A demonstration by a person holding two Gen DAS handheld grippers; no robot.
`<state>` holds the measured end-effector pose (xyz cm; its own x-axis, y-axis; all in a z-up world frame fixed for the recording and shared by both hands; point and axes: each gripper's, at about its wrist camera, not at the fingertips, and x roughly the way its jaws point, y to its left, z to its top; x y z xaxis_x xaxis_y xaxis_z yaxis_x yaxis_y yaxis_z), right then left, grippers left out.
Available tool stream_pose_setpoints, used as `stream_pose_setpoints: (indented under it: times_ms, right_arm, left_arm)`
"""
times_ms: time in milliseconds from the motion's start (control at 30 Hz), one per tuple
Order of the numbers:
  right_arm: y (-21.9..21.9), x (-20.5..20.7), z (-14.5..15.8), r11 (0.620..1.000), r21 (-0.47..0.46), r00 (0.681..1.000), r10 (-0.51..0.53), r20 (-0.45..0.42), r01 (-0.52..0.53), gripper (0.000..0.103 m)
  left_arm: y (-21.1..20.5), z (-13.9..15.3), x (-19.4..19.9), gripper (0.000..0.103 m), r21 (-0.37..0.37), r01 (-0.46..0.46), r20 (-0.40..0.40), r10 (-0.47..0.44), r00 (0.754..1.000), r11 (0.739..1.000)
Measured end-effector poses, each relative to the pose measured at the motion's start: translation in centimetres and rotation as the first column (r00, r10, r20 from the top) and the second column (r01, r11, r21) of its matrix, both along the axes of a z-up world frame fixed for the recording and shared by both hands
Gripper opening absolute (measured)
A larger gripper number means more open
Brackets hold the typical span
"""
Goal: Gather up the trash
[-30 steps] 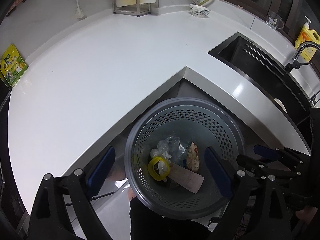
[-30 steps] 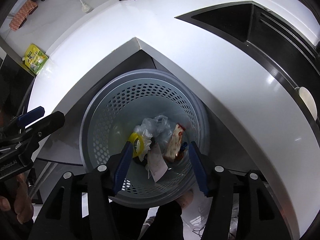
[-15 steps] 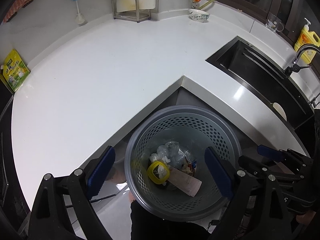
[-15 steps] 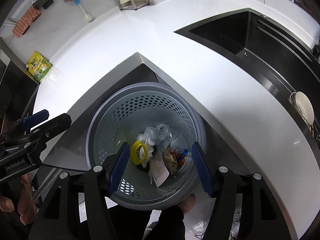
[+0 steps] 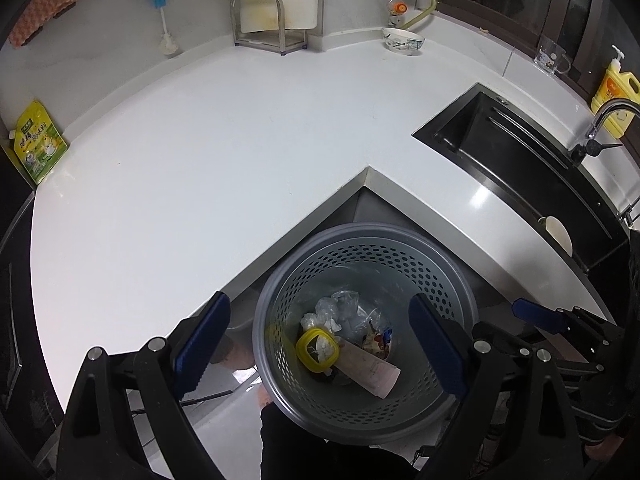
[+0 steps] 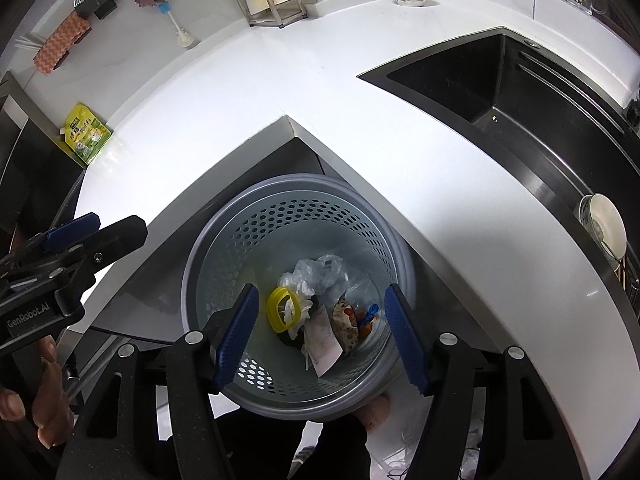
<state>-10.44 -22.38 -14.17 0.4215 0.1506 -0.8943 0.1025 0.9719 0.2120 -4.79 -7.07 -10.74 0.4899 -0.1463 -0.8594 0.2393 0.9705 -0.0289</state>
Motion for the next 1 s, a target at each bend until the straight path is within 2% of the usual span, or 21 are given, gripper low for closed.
stream_pose_setpoints:
  times_ms: [633, 1000]
  right_arm:
    - [0.65, -0.11, 0.34, 1.000, -0.006, 1.000, 0.017, 0.003, -0.017, 0.065]
    - [0.77, -0.29, 0.22, 1.000, -0.005, 1.000, 0.023, 0.001, -0.023, 0.065]
  left_arm:
    - [0.80, 0.61, -0.46, 0.089, 0.007, -0.018, 0.013, 0.018, 1.000, 1.000]
    - [0.81, 0.67, -0.84, 0.094, 0.026, -0.014, 0.024, 0.014, 1.000, 1.000]
